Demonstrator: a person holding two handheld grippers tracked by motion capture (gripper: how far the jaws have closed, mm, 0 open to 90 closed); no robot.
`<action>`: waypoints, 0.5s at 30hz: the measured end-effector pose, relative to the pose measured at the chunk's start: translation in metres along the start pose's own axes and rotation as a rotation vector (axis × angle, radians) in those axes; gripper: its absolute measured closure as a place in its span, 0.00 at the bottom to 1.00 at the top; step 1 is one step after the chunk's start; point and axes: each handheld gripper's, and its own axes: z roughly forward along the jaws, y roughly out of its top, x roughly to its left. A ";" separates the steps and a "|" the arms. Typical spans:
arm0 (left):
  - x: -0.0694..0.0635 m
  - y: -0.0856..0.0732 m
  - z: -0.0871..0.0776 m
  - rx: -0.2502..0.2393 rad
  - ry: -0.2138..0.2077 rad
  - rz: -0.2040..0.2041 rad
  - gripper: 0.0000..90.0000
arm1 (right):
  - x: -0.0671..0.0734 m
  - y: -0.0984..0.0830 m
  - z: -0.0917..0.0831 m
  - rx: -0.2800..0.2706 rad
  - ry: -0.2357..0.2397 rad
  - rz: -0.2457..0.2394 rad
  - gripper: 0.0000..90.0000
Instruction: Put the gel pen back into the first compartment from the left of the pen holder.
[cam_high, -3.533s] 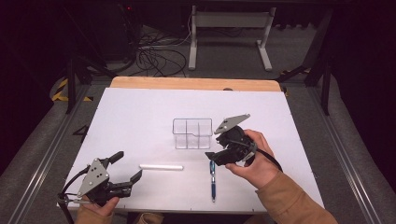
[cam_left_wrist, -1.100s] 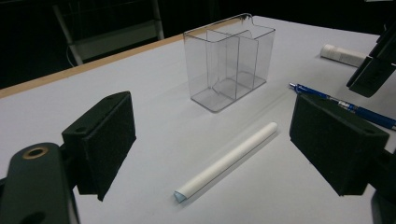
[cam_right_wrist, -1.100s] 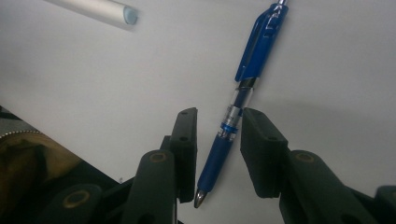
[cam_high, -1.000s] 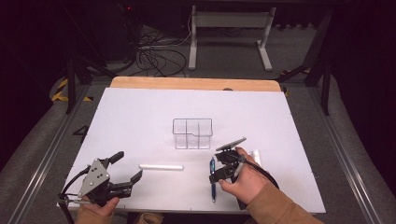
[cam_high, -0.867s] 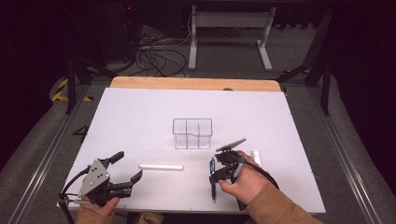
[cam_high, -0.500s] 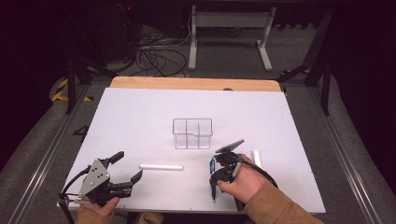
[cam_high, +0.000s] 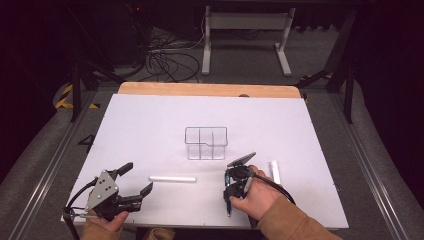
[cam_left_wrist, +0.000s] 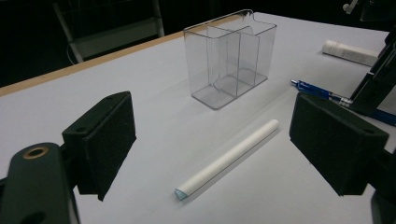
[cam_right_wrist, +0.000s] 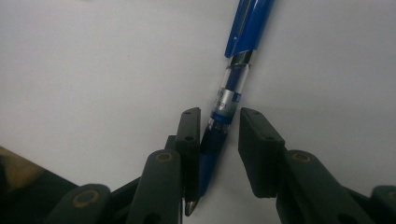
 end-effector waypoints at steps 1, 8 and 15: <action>0.000 0.000 0.000 -0.001 0.001 -0.001 0.17 | 0.001 0.000 0.000 0.000 -0.003 0.004 0.78; 0.000 0.000 0.000 0.000 0.002 0.000 0.17 | 0.004 0.002 0.001 0.006 -0.029 0.037 0.78; 0.000 0.000 0.000 0.001 0.003 0.000 0.17 | 0.006 0.002 0.002 0.004 -0.054 0.071 0.82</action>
